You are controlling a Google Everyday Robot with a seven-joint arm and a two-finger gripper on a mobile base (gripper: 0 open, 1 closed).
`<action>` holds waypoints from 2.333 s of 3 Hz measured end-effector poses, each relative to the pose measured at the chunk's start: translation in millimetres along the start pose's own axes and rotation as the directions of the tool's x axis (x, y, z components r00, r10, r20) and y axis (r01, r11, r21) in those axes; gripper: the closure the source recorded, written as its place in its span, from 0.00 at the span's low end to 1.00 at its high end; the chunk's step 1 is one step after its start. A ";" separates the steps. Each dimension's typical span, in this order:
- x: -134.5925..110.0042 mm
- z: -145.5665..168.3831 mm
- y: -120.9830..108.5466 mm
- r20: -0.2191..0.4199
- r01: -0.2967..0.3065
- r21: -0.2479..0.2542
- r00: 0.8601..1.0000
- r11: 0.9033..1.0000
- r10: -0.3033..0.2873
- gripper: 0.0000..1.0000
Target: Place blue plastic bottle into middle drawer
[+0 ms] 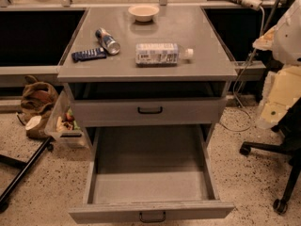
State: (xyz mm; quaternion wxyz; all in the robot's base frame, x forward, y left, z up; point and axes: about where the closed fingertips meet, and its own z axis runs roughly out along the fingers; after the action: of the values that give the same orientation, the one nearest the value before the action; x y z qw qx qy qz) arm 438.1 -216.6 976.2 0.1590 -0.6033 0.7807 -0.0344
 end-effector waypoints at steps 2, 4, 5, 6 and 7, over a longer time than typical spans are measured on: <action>-23.3 7.7 -19.7 0.061 0.045 -0.001 0.997 0.999 -0.045 0.00; -114.3 69.0 -118.2 0.304 0.127 -0.017 0.945 0.992 -0.116 0.00; -147.3 125.4 -174.8 0.396 0.095 -0.050 0.916 0.994 -0.067 0.00; -147.3 125.4 -174.8 0.396 0.095 -0.050 0.916 0.994 -0.067 0.00; -155.9 135.3 -193.4 0.416 0.111 -0.037 0.905 0.993 -0.085 0.00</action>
Offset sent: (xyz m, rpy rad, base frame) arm 0.0640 0.0443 0.0030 0.1126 -0.0341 0.1487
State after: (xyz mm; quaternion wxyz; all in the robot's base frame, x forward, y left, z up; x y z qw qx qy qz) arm 692.0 -101.5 927.8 0.3006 -0.6398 0.6988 0.1096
